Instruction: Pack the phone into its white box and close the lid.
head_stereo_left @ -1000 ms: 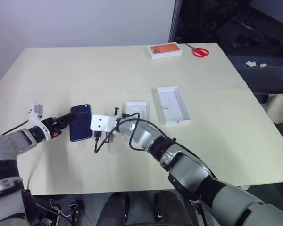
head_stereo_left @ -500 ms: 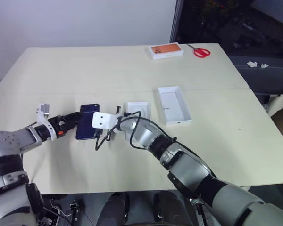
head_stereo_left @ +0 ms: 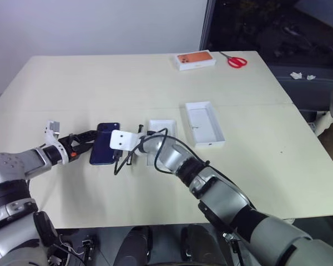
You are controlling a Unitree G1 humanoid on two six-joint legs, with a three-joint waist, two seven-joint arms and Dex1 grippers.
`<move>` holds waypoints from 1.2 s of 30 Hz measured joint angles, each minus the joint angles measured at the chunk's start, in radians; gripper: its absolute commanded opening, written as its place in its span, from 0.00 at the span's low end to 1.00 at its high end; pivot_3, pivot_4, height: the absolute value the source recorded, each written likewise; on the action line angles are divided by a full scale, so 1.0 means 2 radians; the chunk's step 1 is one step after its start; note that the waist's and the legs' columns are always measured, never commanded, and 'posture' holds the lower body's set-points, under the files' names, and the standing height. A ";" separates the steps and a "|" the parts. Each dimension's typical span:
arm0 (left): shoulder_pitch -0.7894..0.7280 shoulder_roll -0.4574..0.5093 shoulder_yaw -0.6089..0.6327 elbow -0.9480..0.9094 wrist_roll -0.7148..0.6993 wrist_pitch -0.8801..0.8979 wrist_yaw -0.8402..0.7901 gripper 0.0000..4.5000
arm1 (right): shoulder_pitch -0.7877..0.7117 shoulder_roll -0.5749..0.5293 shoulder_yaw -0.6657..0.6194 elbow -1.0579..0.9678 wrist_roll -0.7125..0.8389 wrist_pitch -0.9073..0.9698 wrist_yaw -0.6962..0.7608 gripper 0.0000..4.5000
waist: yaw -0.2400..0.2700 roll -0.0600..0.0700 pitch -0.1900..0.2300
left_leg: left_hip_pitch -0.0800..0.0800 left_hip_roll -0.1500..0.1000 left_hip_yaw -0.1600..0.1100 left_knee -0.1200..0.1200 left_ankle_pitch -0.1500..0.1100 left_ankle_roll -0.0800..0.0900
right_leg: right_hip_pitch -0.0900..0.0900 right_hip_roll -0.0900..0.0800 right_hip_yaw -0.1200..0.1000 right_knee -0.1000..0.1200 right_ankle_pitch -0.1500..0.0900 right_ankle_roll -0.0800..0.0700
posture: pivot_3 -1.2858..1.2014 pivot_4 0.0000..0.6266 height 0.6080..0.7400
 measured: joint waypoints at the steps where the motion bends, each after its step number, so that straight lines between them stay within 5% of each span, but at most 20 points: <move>1: 0.000 -0.001 0.002 0.000 0.000 0.002 0.002 0.98 | 0.002 0.000 0.002 -0.004 -0.003 0.000 0.000 0.01 | -0.001 0.000 0.000 | 0.000 0.000 0.000 0.000 0.000 0.000 | 0.000 0.000 0.000 0.000 0.000 0.000 | 0.52 0.24 1.00; 8: 0.010 0.004 0.005 -0.051 0.002 0.040 0.031 0.98 | 0.010 0.000 0.013 -0.020 -0.016 -0.002 0.001 0.01 | -0.005 0.000 0.000 | 0.000 0.000 0.000 0.000 0.000 0.000 | 0.000 0.000 0.000 0.000 0.000 0.000 | 0.52 0.24 1.00; 16: 0.017 0.031 -0.068 -0.103 0.020 0.044 0.022 0.98 | 0.010 0.000 0.015 -0.020 -0.019 -0.008 0.000 0.01 | -0.005 0.000 0.000 | 0.000 0.000 0.000 0.000 0.000 0.000 | 0.000 0.000 0.001 0.000 0.000 0.000 | 0.52 0.24 1.00; 31: 0.028 -0.010 -0.053 -0.089 0.026 0.017 0.000 0.98 | 0.010 0.001 0.015 -0.028 -0.011 -0.012 -0.001 0.01 | 0.005 0.004 -0.004 | 0.002 -0.001 0.000 0.000 -0.001 0.001 | 0.002 -0.001 0.000 -0.001 0.000 0.000 | 0.52 0.24 1.00; 36: 0.041 -0.016 -0.031 -0.078 0.019 0.015 -0.006 0.60 | 0.009 0.001 0.016 -0.028 -0.010 -0.014 -0.002 0.00 | 0.002 0.004 -0.004 | 0.002 -0.001 0.000 0.000 -0.001 0.001 | 0.002 -0.001 0.000 -0.001 0.000 0.000 | 0.52 0.24 1.00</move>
